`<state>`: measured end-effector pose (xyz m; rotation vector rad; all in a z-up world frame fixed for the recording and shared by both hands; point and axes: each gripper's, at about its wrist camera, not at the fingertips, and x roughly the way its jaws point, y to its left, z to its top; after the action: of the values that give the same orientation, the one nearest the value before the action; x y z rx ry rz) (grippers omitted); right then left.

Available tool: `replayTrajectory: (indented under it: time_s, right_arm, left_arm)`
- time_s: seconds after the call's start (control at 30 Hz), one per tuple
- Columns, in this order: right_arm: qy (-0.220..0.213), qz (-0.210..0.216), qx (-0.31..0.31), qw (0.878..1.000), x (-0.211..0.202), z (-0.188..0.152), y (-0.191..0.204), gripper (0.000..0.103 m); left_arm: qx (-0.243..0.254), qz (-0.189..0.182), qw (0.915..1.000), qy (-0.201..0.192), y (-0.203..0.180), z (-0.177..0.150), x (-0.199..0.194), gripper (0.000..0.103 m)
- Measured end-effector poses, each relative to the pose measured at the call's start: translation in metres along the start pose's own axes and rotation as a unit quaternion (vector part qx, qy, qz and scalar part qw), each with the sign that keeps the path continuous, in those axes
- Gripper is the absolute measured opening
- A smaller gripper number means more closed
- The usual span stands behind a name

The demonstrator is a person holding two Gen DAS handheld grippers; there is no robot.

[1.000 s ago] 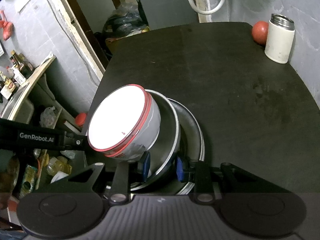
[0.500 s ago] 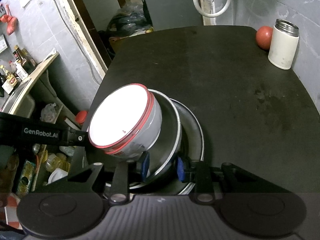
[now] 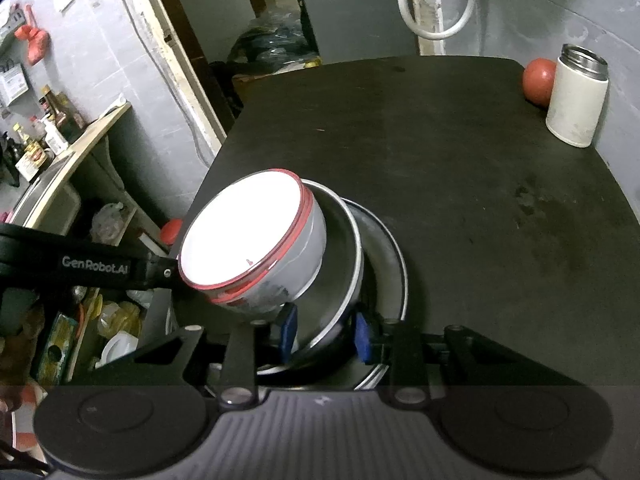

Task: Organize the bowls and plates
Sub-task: 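Lower the steel bowl onto the plate stack with both tools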

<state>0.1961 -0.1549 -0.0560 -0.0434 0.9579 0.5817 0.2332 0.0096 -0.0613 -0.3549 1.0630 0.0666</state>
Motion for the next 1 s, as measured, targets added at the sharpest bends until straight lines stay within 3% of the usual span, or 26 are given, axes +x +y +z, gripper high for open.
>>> replayTrajectory:
  time_s: [0.2,0.3,0.63,0.7,0.77,0.87,1.0]
  right_arm:
    - [0.008,0.000,-0.021,1.000,-0.002,0.003,0.003,0.036]
    - [0.009,-0.008,-0.034,0.999,-0.005,0.004,0.005,0.044]
    - [-0.003,0.001,-0.027,1.000,-0.012,0.000,-0.004,0.049]
    - [-0.006,0.003,-0.029,1.000,-0.013,-0.001,-0.004,0.050]
    - [-0.009,0.006,-0.030,0.999,-0.013,-0.001,-0.003,0.054]
    - [-0.018,-0.001,-0.033,0.999,-0.017,-0.005,-0.004,0.069]
    - [-0.031,0.014,-0.021,0.999,-0.022,-0.011,-0.009,0.072]
  left_arm:
    - [-0.011,0.013,0.9998,-0.011,-0.003,-0.004,-0.001,0.015]
    - [-0.011,0.019,0.9997,-0.014,-0.005,-0.004,-0.002,0.016]
    - [-0.014,0.026,0.9995,-0.015,-0.008,-0.006,-0.002,0.016]
    - [-0.016,0.028,0.9993,-0.017,-0.009,-0.007,-0.003,0.019]
    - [-0.019,0.034,0.9990,-0.021,-0.009,-0.009,-0.005,0.028]
    - [-0.025,0.049,0.9980,-0.031,-0.008,-0.012,-0.010,0.037]
    - [-0.034,0.055,0.9970,-0.043,-0.007,-0.018,-0.016,0.046]
